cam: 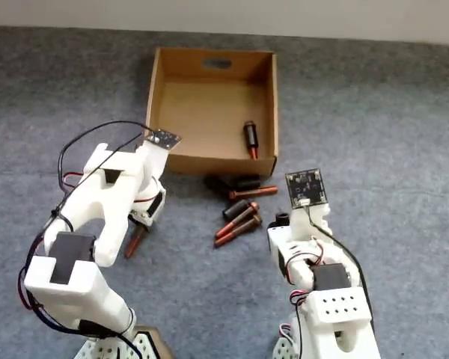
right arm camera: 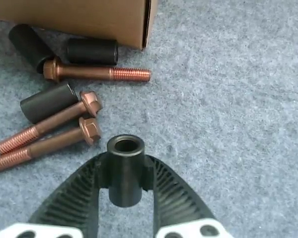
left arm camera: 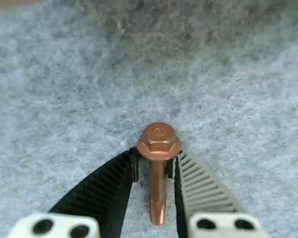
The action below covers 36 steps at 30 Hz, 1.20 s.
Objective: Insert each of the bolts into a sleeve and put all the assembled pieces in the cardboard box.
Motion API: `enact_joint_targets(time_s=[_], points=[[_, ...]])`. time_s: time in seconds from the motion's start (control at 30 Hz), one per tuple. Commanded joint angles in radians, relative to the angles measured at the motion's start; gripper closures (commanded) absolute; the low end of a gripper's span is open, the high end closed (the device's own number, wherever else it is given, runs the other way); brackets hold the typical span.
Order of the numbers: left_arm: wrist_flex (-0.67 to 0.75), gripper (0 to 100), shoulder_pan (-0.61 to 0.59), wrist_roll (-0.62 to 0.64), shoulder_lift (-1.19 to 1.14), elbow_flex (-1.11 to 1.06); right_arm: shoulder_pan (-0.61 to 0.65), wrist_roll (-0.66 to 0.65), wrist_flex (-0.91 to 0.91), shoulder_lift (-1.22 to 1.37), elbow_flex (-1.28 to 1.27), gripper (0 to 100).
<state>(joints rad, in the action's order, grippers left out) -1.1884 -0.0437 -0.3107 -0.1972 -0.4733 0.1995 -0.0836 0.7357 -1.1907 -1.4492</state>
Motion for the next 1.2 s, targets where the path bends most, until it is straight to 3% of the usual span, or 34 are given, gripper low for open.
enact_joint_targets(time_s=[0.0, 0.1, 0.33, 0.53, 0.73, 0.9, 1.17], points=[[0.040, 88, 0.018, -0.003, -0.004, 0.028, -0.010, 0.000, -0.013, -0.015, 0.007, 99.2], [0.034, 100, 0.025, -0.003, -0.004, 0.031, -0.010, 0.002, -0.013, -0.015, 0.007, 99.2], [-0.003, 99, 0.041, -0.002, 0.081, 0.042, -0.012, 0.005, -0.012, -0.016, 0.008, 99.2], [-0.051, 99, 0.044, 0.015, 0.461, -0.005, -0.042, 0.005, -0.013, -0.021, 0.021, 99.2], [0.163, 99, 0.062, 0.226, 0.834, -0.208, -0.039, 0.006, 0.044, -0.242, 0.021, 99.2], [0.233, 99, 0.139, 0.361, 1.038, -0.272, 0.068, 0.000, 0.068, -0.460, 0.081, 99.2], [0.384, 99, 0.222, 0.459, 1.196, -0.274, 0.163, -0.002, -0.315, -0.460, 0.085, 99.2]])
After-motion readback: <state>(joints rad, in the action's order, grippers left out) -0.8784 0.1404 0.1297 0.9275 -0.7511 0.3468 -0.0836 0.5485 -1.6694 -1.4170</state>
